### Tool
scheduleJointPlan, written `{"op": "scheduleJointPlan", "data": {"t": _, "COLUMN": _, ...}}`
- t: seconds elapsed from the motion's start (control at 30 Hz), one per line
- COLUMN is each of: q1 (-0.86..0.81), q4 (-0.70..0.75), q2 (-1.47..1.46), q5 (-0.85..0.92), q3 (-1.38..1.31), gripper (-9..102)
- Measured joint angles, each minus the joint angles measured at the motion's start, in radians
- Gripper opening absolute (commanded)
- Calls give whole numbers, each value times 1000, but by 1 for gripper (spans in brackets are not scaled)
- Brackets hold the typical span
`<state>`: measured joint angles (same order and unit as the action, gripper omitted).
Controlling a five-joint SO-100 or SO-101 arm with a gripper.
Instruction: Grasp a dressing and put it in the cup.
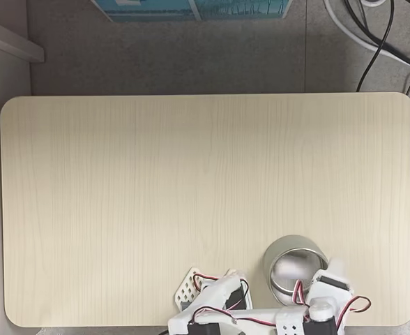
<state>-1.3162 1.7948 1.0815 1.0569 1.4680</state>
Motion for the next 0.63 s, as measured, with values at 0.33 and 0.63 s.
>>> {"op": "scheduleJointPlan", "data": {"t": 0.33, "q1": 35, "q4": 0, "q2": 0, "q5": -38, "q3": -3, "gripper": 26}}
{"op": "scheduleJointPlan", "data": {"t": 0.63, "q1": 72, "q4": -23, "q2": 3, "q5": -51, "q3": -6, "gripper": 26}}
